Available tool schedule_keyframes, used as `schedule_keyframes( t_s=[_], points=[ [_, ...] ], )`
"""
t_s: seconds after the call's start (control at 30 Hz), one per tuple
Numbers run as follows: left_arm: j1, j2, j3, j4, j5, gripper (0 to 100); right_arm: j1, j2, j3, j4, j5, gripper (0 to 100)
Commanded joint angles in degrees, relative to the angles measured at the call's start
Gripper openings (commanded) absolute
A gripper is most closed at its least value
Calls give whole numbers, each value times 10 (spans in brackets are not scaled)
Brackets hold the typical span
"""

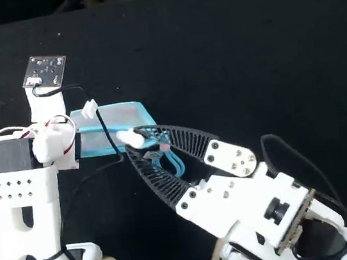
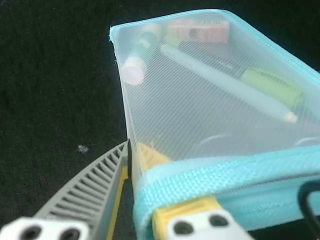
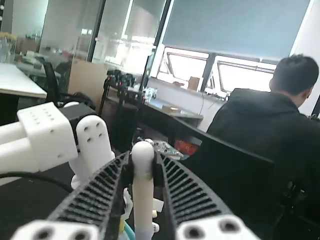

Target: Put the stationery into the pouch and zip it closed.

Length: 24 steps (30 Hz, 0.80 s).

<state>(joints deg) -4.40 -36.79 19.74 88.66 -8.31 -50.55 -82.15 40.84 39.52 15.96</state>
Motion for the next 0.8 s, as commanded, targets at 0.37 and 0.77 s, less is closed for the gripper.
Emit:
schedule_keyframes(
  t_s=[0.37,0.77],
  points=[
    [7,10,11,-6,4,30,-3,2,45,-3,4,11],
    [7,10,11,-6,4,30,-3,-51,44,-20,4,11]
  ],
)
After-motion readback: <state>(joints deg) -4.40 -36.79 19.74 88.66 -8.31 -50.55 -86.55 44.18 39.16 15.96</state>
